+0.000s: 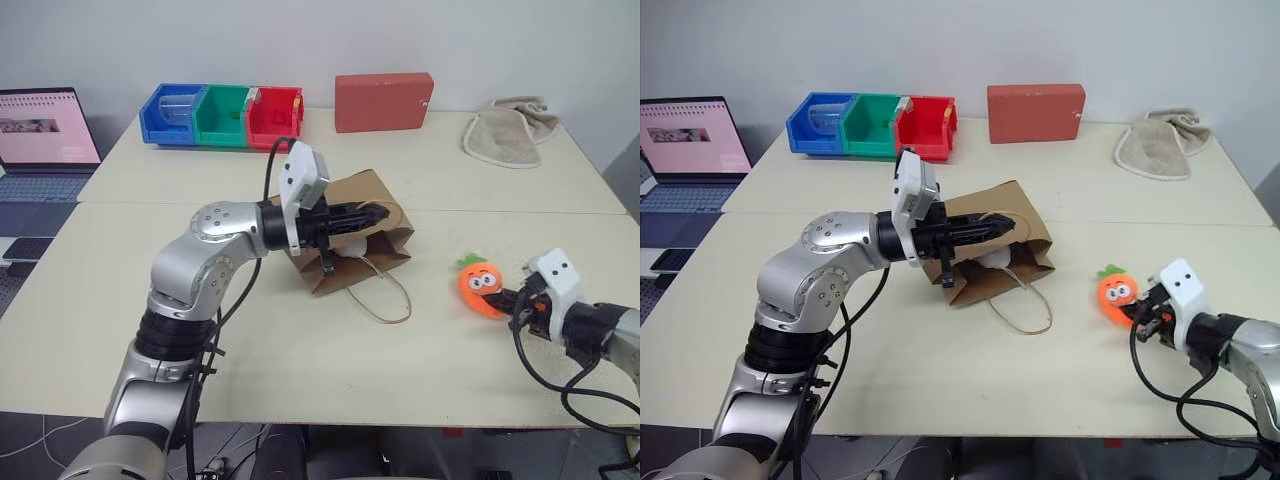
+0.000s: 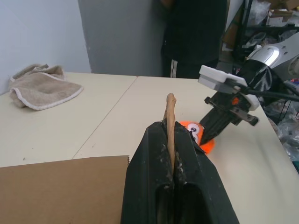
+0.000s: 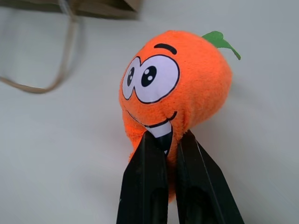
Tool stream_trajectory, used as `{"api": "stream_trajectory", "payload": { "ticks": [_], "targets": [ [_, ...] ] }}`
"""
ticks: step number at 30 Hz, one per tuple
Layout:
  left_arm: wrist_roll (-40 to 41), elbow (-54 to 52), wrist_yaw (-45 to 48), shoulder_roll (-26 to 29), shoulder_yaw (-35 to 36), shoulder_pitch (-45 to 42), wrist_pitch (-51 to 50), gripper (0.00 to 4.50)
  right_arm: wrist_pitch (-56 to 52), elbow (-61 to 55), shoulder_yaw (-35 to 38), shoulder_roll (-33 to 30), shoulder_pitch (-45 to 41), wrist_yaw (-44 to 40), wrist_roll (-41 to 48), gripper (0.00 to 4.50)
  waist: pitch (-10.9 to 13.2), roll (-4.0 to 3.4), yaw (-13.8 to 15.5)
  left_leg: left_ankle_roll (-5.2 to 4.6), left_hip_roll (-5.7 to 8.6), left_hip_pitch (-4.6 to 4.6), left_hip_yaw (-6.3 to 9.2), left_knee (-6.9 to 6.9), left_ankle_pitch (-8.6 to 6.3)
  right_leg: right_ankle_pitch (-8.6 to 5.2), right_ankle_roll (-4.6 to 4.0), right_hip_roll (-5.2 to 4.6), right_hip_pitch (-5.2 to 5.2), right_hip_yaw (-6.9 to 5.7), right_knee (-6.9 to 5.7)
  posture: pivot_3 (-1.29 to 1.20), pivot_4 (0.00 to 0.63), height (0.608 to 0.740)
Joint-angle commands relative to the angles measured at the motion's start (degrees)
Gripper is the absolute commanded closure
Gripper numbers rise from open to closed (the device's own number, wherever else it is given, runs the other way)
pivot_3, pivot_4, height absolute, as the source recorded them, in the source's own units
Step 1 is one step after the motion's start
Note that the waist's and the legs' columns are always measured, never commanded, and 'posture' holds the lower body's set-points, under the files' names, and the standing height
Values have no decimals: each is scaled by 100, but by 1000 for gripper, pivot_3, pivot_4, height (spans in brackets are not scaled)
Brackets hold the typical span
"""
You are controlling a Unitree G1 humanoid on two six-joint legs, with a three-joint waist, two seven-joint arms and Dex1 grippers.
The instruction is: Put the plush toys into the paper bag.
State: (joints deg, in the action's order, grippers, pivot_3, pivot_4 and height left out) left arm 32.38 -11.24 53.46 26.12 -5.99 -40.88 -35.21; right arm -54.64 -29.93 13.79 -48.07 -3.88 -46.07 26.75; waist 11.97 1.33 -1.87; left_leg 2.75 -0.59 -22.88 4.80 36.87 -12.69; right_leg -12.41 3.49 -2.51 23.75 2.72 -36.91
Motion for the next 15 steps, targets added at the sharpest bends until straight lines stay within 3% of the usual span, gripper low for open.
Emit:
{"api": "stream_trajectory", "payload": {
  "ticks": [1,6,15],
  "targets": [
    [185,-181,64,24,153,-139,-53,4500,-259,-529,-243,6,-372,22,423,4488,0,1,3,0,0,0,2,0,0,0,0,0,-1,-2,1,0,150,740],
    [272,-248,78,31,131,-129,-143,4500,-604,-644,-843,561,-1049,499,670,4488,0,0,5,0,0,-2,2,2,0,0,0,0,0,-2,2,0,150,740],
    [446,-309,-3,-28,200,-187,-312,4500,-175,338,-2272,1886,-2034,1441,-109,4488,0,0,-2,0,-1,-3,4,-3,0,0,0,1,6,-3,0,0,150,740]
  ]
}}
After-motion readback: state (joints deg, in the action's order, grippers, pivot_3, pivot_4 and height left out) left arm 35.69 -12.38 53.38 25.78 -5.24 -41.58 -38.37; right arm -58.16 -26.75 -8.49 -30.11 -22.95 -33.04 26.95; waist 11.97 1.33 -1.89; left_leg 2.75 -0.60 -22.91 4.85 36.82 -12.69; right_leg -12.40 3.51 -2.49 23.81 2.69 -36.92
